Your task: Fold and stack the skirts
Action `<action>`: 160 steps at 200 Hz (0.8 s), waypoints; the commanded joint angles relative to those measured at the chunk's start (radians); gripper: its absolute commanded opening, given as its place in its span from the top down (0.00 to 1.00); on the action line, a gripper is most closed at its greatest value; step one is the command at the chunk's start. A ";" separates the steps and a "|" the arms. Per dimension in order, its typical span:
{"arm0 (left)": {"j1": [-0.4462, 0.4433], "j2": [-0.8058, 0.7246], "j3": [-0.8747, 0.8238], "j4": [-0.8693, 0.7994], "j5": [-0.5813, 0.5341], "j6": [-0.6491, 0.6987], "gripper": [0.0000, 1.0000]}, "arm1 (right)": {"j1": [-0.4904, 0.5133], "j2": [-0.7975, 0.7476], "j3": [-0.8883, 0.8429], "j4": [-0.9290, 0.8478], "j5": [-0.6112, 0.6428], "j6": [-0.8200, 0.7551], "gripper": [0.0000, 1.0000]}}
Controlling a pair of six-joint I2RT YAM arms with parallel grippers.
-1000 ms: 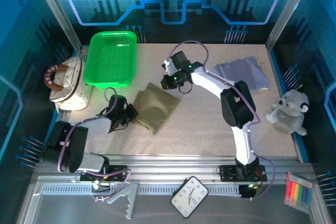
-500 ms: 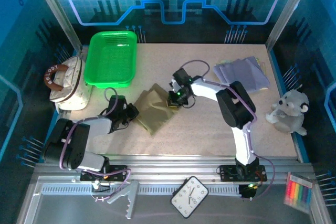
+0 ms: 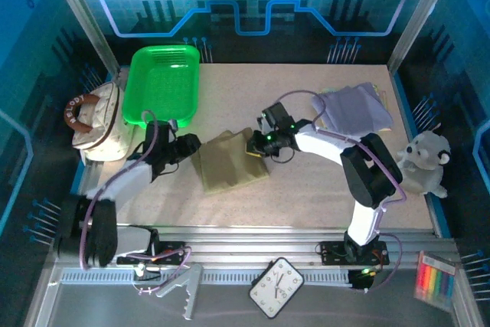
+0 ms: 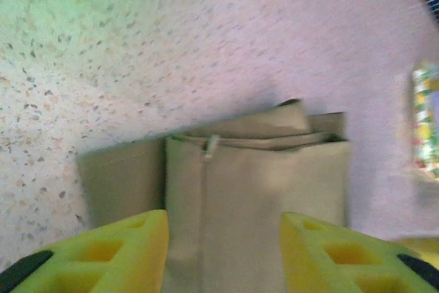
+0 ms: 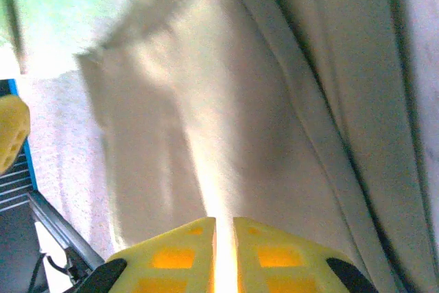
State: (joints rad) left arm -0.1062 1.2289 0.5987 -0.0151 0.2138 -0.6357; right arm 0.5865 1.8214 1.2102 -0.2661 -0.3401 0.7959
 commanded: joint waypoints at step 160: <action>-0.118 -0.113 -0.010 0.012 0.150 -0.472 0.01 | 0.016 0.294 0.445 -0.193 -0.033 -0.487 0.95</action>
State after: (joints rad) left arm -0.2199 1.1324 0.5545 -0.0174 0.3321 -1.0687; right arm 0.5900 2.1590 1.6325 -0.4946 -0.3115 0.3004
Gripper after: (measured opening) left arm 0.990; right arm 0.089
